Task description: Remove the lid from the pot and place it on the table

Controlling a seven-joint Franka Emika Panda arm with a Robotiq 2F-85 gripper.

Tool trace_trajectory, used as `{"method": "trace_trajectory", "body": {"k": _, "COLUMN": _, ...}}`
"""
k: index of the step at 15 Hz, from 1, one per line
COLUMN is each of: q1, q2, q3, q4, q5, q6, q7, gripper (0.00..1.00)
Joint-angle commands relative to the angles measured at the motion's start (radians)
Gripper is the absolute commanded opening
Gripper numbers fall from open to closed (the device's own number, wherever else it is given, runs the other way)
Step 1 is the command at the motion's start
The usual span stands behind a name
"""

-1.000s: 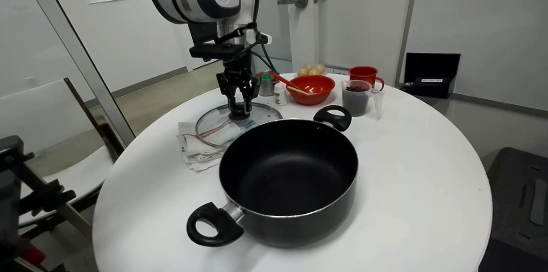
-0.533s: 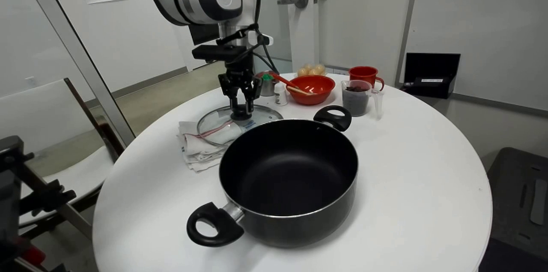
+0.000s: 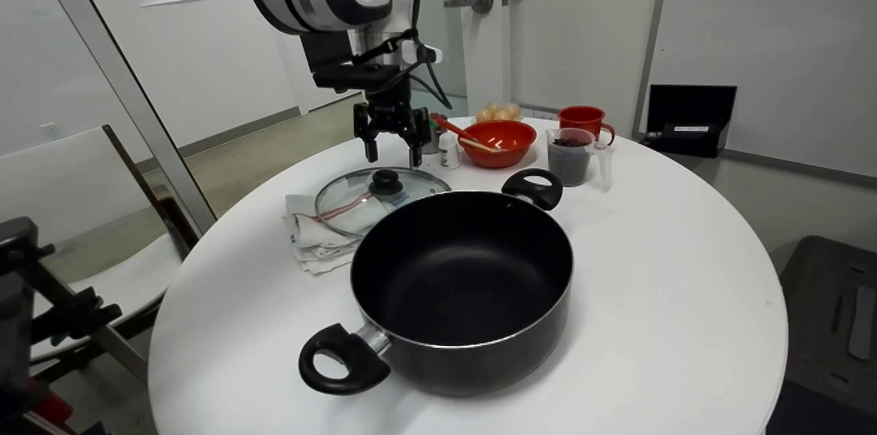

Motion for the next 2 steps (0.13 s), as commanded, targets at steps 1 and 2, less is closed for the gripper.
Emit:
{"method": "trace_trajectory", "body": {"k": 1, "q1": -0.009, "q2": -0.032, "q3": 0.009, "q4": -0.018, "q5": -0.008, "q6": 0.000, "q7": -0.028, "gripper": 1.00}}
{"method": "trace_trajectory", "body": {"k": 2, "q1": -0.012, "q2": -0.038, "q3": 0.014, "q4": -0.024, "q5": -0.004, "q6": 0.004, "q7": -0.032, "gripper": 1.00}}
